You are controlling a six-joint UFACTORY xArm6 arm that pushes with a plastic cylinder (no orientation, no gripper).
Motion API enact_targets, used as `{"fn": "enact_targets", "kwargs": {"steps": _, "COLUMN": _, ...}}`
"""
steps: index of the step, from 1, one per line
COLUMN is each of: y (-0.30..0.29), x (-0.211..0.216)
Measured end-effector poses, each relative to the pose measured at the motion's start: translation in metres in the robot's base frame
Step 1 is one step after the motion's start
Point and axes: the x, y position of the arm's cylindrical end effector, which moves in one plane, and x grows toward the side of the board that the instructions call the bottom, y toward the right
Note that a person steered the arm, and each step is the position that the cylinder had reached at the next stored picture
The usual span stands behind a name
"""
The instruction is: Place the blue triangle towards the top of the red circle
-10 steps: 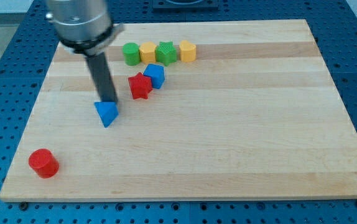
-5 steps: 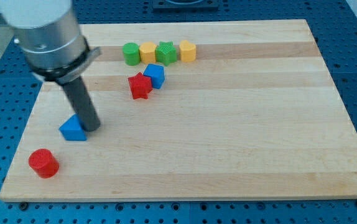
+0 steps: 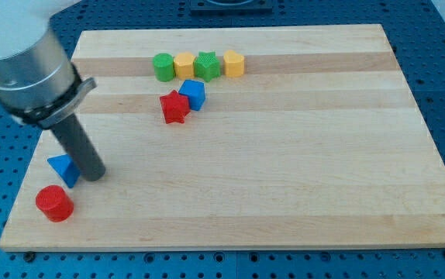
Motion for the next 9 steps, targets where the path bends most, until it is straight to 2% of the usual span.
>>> {"fn": "enact_targets", "kwargs": {"steps": 1, "y": 0.004, "x": -0.026}}
{"fn": "enact_targets", "kwargs": {"steps": 2, "y": -0.024, "x": -0.031}}
{"fn": "enact_targets", "kwargs": {"steps": 3, "y": -0.052, "x": -0.022}}
{"fn": "enact_targets", "kwargs": {"steps": 4, "y": -0.054, "x": -0.009}}
{"fn": "enact_targets", "kwargs": {"steps": 7, "y": -0.055, "x": 0.009}}
{"fn": "enact_targets", "kwargs": {"steps": 8, "y": -0.057, "x": 0.002}}
{"fn": "enact_targets", "kwargs": {"steps": 9, "y": -0.009, "x": -0.020}}
